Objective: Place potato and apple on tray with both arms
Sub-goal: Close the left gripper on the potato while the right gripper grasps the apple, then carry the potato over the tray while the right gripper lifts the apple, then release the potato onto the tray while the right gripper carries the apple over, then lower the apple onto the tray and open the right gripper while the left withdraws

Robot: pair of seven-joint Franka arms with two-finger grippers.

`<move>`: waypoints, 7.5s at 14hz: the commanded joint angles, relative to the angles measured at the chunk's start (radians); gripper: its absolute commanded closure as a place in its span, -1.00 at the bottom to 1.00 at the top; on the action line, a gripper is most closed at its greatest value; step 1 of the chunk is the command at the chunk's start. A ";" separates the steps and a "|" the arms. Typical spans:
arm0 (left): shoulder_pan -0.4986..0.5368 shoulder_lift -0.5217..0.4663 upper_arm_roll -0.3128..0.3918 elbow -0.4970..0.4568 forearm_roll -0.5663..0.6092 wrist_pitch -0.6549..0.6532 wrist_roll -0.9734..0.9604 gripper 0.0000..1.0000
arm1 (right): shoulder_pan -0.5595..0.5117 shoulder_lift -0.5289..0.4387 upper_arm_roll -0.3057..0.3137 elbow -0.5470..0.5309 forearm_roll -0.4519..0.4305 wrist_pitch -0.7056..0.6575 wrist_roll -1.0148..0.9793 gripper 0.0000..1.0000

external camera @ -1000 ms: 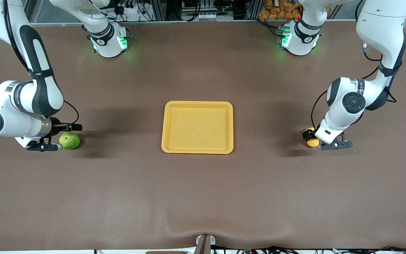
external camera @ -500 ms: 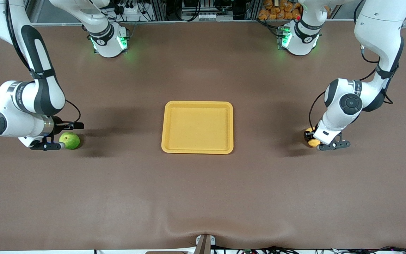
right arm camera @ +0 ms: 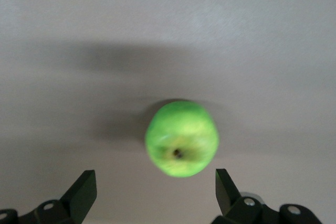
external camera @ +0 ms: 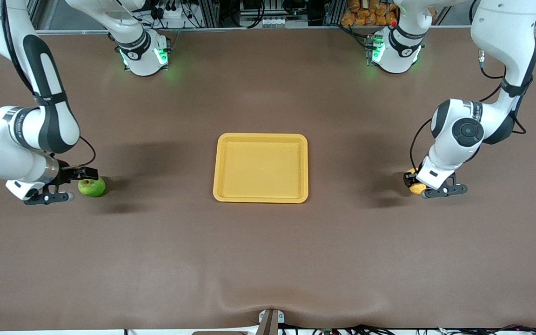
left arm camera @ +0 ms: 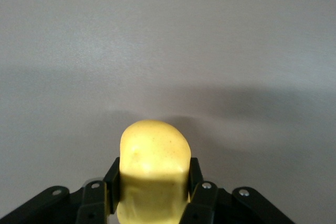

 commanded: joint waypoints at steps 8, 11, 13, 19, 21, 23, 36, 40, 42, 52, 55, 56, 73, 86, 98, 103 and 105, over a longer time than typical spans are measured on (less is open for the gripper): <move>-0.006 -0.049 -0.199 0.058 0.017 -0.124 -0.021 1.00 | -0.052 0.090 0.012 -0.059 0.058 0.175 -0.061 -1.00; -0.019 -0.009 -0.282 0.149 0.012 -0.202 -0.044 1.00 | -0.050 0.110 0.012 -0.065 0.083 0.175 -0.058 -1.00; -0.074 0.025 -0.296 0.232 0.010 -0.266 -0.056 1.00 | -0.050 0.117 0.012 -0.073 0.083 0.175 -0.058 -1.00; -0.246 0.178 -0.290 0.447 0.021 -0.345 -0.191 1.00 | -0.049 0.126 0.014 -0.110 0.085 0.233 -0.061 1.00; -0.287 0.225 -0.290 0.513 0.024 -0.380 -0.259 1.00 | -0.050 0.130 0.014 -0.108 0.085 0.237 -0.065 1.00; -0.348 0.270 -0.287 0.564 0.024 -0.394 -0.347 1.00 | -0.044 0.133 0.024 -0.102 0.085 0.236 -0.081 1.00; -0.625 0.439 -0.108 0.694 0.040 -0.403 -0.523 1.00 | -0.049 0.108 0.141 0.133 0.216 -0.046 -0.598 1.00; -0.625 0.439 -0.106 0.690 0.043 -0.435 -0.523 1.00 | 0.003 0.102 0.227 0.136 0.217 -0.037 -0.658 1.00; -0.623 0.439 -0.104 0.687 0.044 -0.435 -0.524 1.00 | 0.072 0.100 0.238 0.137 0.210 -0.034 -0.721 1.00; -0.617 0.447 -0.103 0.685 0.058 -0.449 -0.530 1.00 | 0.459 0.107 0.236 0.130 0.034 0.015 -0.787 1.00; -0.614 0.447 -0.103 0.688 0.056 -0.449 -0.530 0.16 | 0.503 0.113 0.236 0.128 0.034 0.036 -0.776 1.00; -0.614 0.448 -0.103 0.687 0.058 -0.449 -0.529 -0.86 | 0.503 0.120 0.236 0.128 0.034 0.043 -0.776 1.00; -0.280 0.073 -0.112 0.797 -0.077 -0.918 -0.227 -1.00 | 0.582 0.214 0.227 0.127 -0.026 0.133 -0.715 -1.00; -0.063 -0.145 -0.117 0.791 -0.088 -1.055 0.024 -1.00 | 0.453 -0.028 0.227 0.100 -0.032 -0.131 -0.747 -1.00; 0.023 -0.219 -0.117 0.780 -0.128 -1.056 0.287 -1.00 | -0.007 0.066 0.227 0.133 -0.014 0.087 -0.194 -1.00; 0.085 -0.241 -0.117 0.779 -0.181 -1.064 0.307 -1.00 | -0.130 0.212 0.227 0.274 -0.014 0.147 -0.180 -1.00; 0.087 -0.257 -0.117 0.760 -0.186 -1.064 0.322 -1.00 | -0.161 0.246 0.228 0.317 0.006 0.138 -0.169 -1.00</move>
